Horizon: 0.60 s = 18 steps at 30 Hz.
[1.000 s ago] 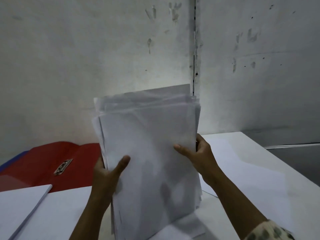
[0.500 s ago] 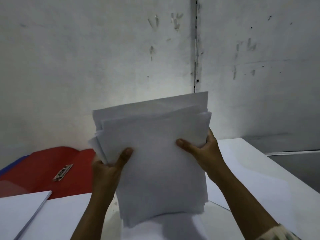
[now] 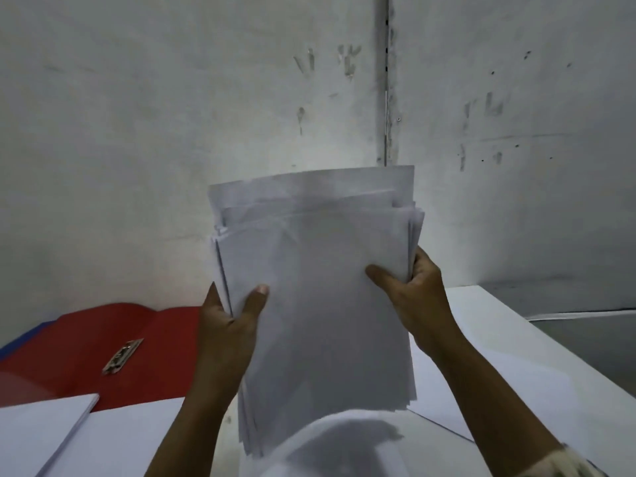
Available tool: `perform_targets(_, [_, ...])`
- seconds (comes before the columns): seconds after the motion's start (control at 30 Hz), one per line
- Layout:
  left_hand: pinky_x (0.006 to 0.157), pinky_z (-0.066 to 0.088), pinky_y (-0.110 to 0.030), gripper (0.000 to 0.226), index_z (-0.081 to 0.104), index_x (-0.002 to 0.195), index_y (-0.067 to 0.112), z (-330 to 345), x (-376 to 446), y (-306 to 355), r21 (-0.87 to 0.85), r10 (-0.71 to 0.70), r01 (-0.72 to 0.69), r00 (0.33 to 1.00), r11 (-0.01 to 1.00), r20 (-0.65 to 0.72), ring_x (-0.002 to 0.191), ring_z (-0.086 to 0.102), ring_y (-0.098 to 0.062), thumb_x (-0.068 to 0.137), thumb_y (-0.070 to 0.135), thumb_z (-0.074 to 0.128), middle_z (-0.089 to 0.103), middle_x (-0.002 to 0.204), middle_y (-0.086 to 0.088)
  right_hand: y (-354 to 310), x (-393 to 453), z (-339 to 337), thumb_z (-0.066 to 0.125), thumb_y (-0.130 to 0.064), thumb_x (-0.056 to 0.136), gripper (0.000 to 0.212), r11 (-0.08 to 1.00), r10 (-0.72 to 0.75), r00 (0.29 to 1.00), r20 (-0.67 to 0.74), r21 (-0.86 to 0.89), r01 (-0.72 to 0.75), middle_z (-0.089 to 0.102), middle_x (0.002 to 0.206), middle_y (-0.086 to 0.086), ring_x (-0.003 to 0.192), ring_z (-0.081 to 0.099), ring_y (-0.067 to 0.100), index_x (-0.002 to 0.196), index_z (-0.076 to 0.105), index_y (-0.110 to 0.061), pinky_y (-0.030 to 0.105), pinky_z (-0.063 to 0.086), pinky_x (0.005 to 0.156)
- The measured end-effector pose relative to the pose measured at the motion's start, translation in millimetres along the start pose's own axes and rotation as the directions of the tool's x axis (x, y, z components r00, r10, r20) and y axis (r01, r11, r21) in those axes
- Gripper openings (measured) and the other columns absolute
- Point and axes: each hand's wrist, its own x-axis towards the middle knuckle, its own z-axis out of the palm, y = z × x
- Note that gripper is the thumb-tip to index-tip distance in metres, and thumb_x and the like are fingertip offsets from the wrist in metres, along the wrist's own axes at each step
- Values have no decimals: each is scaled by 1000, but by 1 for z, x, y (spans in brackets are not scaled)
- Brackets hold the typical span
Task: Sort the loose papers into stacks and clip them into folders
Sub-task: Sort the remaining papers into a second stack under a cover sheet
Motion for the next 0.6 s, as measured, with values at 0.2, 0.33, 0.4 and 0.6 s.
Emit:
perform_targets(0.2, [84, 52, -43, 64, 38, 114, 40, -3, -13, -23, 47, 56, -54, 997, 997, -49, 106, 56, -27, 76, -1, 70, 54, 112, 0, 27, -20, -5, 74, -10, 75, 68, 994, -72, 997, -6, -85, 71, 47, 104, -22, 90, 56, 5, 119, 31, -41, 10, 53, 62])
perform_targets(0.33, [101, 41, -37, 88, 12, 126, 58, -7, 2, 7, 182, 367, -371, 928, 911, 56, 124, 36, 6, 66, 22, 66, 27, 134, 30, 10, -10, -6, 77, -14, 69, 101, 952, -294, 955, 32, -86, 295, 42, 124, -17, 102, 56, -6, 121, 12, -71, 14, 54, 81])
perform_targets(0.4, [99, 42, -20, 89, 11, 135, 57, -9, 17, 19, 247, 462, -481, 877, 841, 132, 122, 35, 15, 66, 39, 64, 28, 136, 38, -2, -3, -5, 70, -20, 70, 102, 873, -426, 903, 59, -236, 428, 38, 137, -11, 118, 48, -4, 126, 3, -72, 22, 48, 96])
perform_targets(0.6, [76, 33, 9, 60, 48, 129, 17, -15, 45, 25, 447, 597, -660, 746, 604, 296, 94, 42, 11, 76, 45, 52, 50, 112, 10, -13, 23, -13, 61, -36, 75, 64, 558, -637, 731, 245, -509, 656, 49, 113, 7, 95, 38, -11, 132, 33, -27, -4, 36, 82])
